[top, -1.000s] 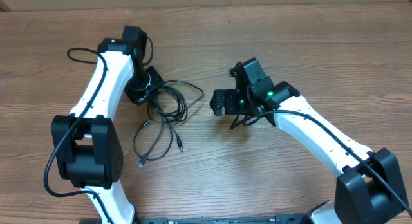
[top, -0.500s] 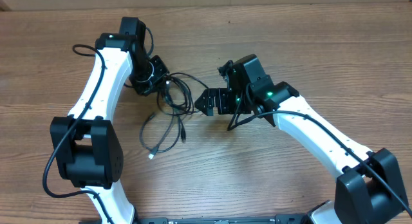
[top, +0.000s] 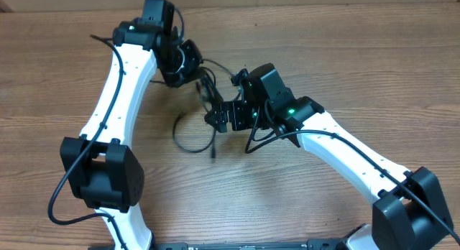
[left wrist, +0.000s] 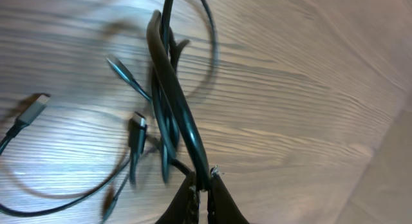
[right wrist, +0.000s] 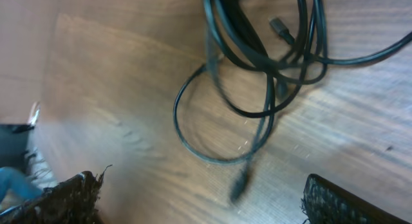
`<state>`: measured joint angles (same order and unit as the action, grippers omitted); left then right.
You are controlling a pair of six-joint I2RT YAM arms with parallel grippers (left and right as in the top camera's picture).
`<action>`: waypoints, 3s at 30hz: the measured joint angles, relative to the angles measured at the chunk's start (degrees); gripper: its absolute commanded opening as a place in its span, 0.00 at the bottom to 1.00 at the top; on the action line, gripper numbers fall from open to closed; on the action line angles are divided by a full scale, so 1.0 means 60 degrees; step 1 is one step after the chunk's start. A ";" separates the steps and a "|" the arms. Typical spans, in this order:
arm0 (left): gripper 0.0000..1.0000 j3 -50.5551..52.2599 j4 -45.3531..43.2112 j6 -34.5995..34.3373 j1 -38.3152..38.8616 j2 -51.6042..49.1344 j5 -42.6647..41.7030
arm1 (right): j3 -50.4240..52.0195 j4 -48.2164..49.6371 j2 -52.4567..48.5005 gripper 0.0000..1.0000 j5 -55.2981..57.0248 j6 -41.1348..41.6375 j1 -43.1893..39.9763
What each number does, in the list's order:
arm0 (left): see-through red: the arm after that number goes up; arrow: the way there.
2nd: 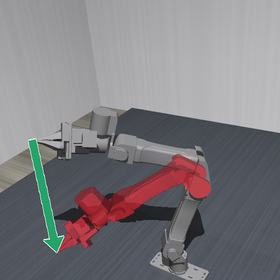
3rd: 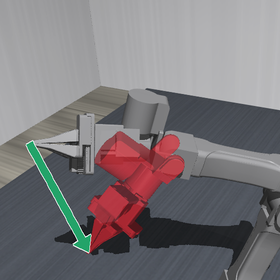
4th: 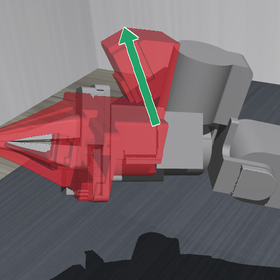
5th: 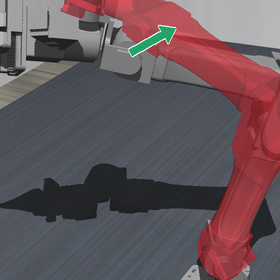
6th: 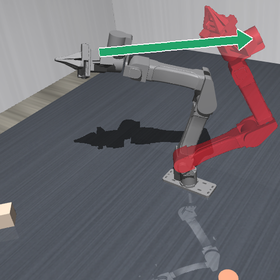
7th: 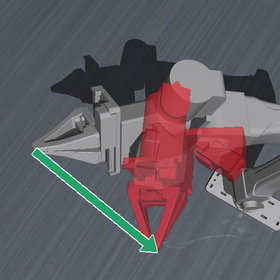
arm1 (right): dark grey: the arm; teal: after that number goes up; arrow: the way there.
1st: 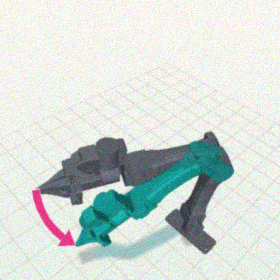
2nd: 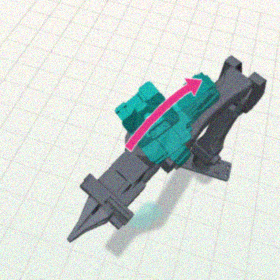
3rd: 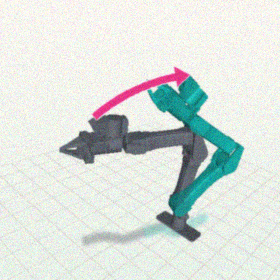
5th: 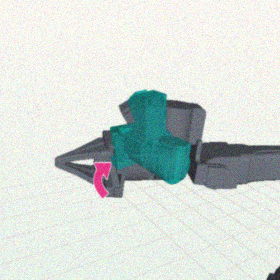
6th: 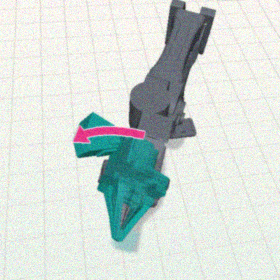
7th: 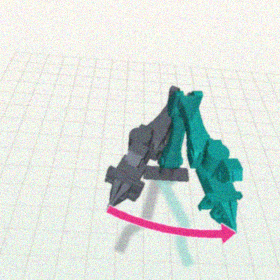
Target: Untangle cables
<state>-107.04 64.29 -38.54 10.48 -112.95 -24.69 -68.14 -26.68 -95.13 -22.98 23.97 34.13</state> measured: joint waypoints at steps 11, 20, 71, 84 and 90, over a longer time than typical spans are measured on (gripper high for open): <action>0.04 -0.1577 0.0321 0.0321 0.0554 0.0004 -0.0109 | 0.0000 0.0353 0.0000 1.00 0.1468 -0.0291 0.0000; 0.04 -0.1676 0.0328 0.0783 0.0572 0.0546 -0.0062 | 0.0000 0.0739 0.0000 1.00 0.1650 -0.0393 -0.0029; 0.04 -0.1869 0.0124 0.2863 0.0532 0.5563 -0.0663 | 0.0000 0.0222 0.0000 1.00 0.5741 0.0725 -0.4003; 0.19 -0.1934 0.0586 0.2962 -0.0270 0.5694 0.1450 | 0.0000 -0.1056 0.0000 1.00 0.4488 0.0976 -0.5723; 0.25 -0.1934 0.0852 0.2994 -0.0270 0.5413 0.1555 | 0.0000 -0.1060 0.0000 0.92 0.2834 0.0528 -0.5577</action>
<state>-118.65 69.41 -20.58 8.86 -80.47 -15.35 -68.14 -33.04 -95.13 -5.98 27.14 0.67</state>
